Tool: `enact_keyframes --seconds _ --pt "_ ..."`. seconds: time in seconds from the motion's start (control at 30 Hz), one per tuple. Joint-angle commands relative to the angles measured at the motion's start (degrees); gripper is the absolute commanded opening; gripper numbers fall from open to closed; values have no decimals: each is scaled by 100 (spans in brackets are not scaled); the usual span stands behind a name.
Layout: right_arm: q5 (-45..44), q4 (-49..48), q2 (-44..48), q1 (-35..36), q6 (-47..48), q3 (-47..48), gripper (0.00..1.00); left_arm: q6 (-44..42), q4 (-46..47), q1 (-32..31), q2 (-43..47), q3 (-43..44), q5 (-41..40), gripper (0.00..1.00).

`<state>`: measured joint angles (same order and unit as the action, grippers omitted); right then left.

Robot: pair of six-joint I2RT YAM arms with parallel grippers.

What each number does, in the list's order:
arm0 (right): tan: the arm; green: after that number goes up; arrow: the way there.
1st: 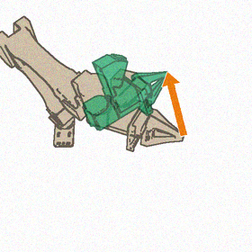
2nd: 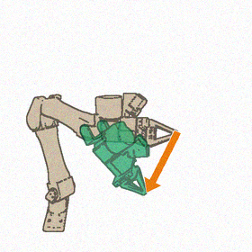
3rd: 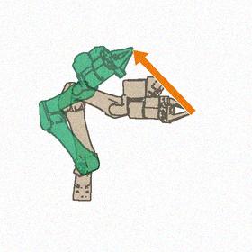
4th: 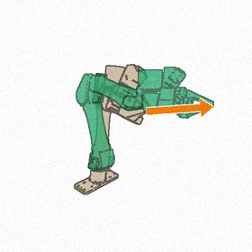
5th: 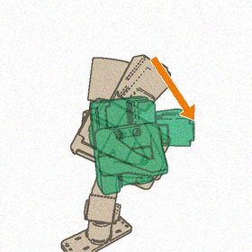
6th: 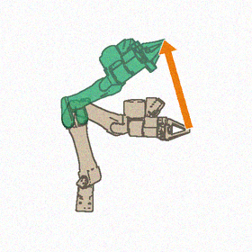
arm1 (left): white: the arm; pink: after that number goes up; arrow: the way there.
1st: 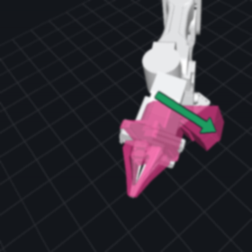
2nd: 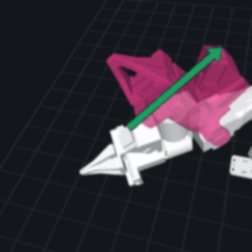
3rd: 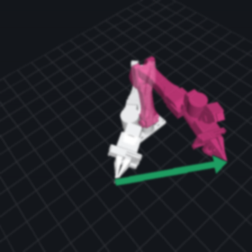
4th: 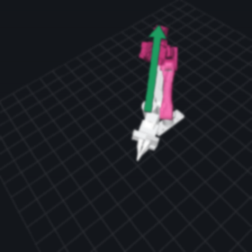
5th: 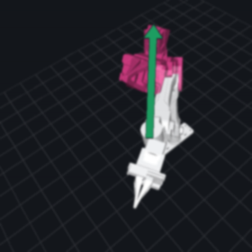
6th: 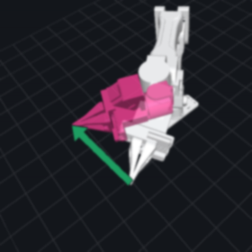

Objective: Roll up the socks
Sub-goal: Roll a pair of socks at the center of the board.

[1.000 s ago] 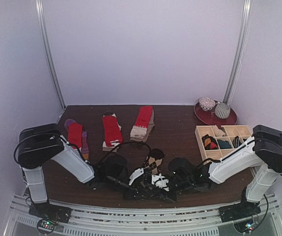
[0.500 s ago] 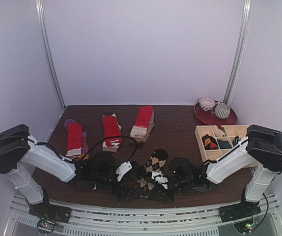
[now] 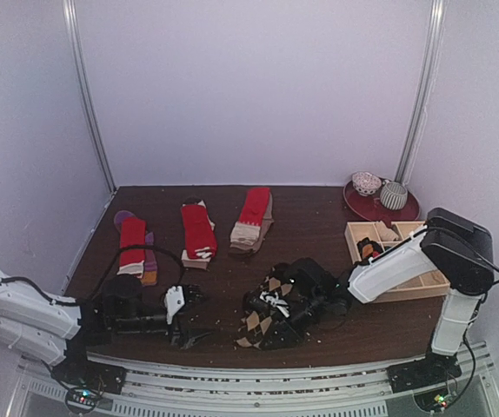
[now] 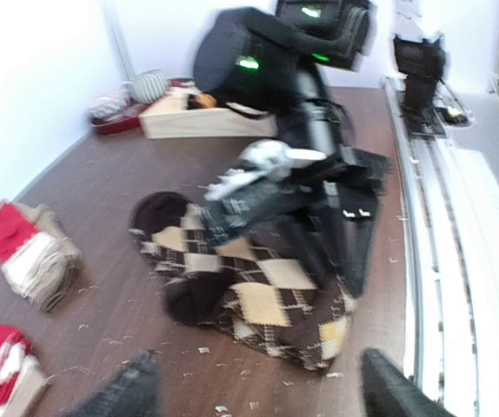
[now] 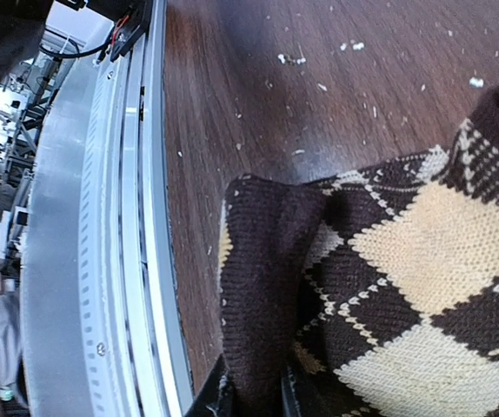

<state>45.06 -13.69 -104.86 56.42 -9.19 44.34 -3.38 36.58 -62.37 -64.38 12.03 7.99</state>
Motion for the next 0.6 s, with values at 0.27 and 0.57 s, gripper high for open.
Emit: enact_keyframes --seconds 0.27,0.57 --pt "747 2146 -561 -529 -135 285 17 -1145 461 -414 -2323 1030 1196 65" --pt "912 2386 -610 -614 -38 310 17 -1268 123 -656 -3427 1796 661 48"
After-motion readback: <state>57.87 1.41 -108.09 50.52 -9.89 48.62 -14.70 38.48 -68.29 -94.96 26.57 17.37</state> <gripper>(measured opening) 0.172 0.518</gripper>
